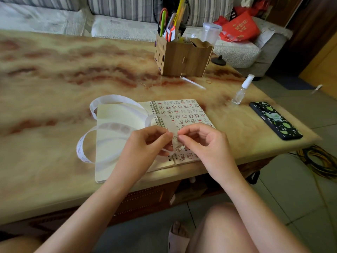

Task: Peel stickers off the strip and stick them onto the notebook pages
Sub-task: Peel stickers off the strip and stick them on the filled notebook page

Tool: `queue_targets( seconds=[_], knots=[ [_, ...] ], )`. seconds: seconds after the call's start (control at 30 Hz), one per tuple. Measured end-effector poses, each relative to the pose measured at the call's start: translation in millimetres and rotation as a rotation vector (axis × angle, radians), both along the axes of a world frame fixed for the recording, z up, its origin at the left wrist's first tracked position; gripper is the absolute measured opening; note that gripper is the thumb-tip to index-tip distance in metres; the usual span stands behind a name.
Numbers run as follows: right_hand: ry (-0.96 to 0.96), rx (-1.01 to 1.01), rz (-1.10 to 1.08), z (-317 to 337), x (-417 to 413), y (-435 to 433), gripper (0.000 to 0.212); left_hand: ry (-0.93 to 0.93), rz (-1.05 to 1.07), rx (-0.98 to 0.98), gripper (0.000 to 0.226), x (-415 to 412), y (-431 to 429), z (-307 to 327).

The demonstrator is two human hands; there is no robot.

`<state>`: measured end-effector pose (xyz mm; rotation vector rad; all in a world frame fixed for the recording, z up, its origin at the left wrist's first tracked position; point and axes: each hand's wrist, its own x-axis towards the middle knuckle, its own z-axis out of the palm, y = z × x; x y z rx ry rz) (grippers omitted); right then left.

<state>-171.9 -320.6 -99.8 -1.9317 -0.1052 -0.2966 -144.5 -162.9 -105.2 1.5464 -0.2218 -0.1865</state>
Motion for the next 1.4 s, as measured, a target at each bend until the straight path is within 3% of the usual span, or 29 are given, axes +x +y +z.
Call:
queue_targets(
  seconds=[0.33, 0.8, 1.0, 1.2, 1.4],
  knots=[
    [-0.007, -0.013, 0.019, 0, 0, 1, 0.01, 0.008, 0.017, 0.022, 0.013, 0, 0, 0],
    [-0.049, -0.179, 0.055, 0, -4, -1, 0.005, 0.033, 0.04, 0.057, 0.016, -1, 0, -1],
    [0.092, 0.005, 0.015, 10, -10, -17, 0.008, 0.032, 0.058, 0.067, 0.015, 0, 2, -3],
    [0.339, -0.02, -0.133, 17, -8, -64, 0.003, 0.043, 0.056, 0.105, 0.016, 2, 2, -5],
    [0.454, -0.088, -0.181, 15, -6, -86, 0.003, 0.04, 0.062, 0.134, 0.017, 4, 1, -8]
  ],
)
